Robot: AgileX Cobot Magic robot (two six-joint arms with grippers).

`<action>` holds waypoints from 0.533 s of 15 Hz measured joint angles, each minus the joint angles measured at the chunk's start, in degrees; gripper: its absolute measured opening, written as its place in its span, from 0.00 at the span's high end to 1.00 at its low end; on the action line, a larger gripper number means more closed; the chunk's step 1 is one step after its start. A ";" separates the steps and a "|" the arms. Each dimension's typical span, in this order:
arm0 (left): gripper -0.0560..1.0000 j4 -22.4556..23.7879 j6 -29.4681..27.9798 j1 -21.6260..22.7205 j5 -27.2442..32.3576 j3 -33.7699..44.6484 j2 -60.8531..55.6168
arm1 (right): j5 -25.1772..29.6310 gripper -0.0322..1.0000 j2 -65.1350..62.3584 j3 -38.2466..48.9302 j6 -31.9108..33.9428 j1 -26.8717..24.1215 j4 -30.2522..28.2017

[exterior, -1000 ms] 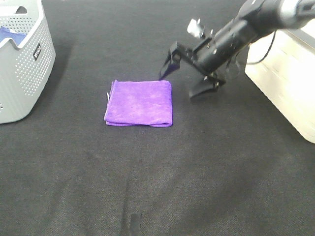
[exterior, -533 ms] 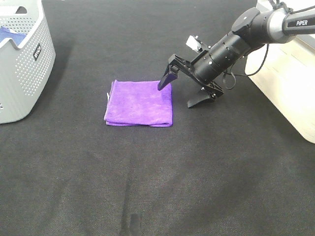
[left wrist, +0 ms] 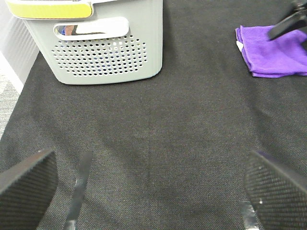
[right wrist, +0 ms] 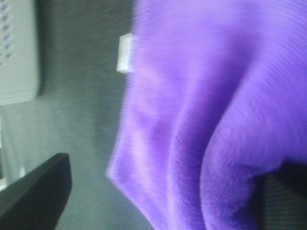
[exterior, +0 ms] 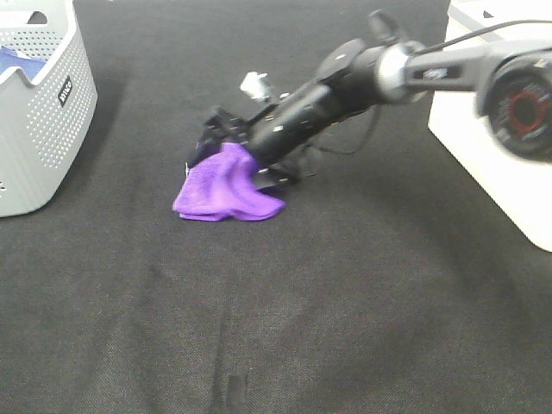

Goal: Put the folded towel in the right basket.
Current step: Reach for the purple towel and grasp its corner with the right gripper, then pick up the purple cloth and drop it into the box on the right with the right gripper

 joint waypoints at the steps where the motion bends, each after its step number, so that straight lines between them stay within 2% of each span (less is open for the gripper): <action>1: 0.01 0.00 0.00 0.00 0.00 0.00 0.00 | -0.57 0.20 0.97 -1.60 0.00 1.38 0.63; 2: 0.01 0.00 0.00 0.00 0.00 0.00 0.00 | -1.78 0.29 1.78 -2.12 0.00 2.52 0.80; 5: 0.01 0.00 0.00 0.00 0.00 0.00 0.00 | -5.04 0.78 2.86 -2.12 0.00 3.95 0.17; 6: 0.01 0.00 0.00 0.00 0.00 0.00 0.00 | -5.10 0.85 2.86 -2.12 0.00 3.95 -0.63; 8: 0.01 0.00 0.00 0.00 0.00 0.00 0.00 | -4.70 0.85 2.01 -2.12 -0.06 4.01 -2.64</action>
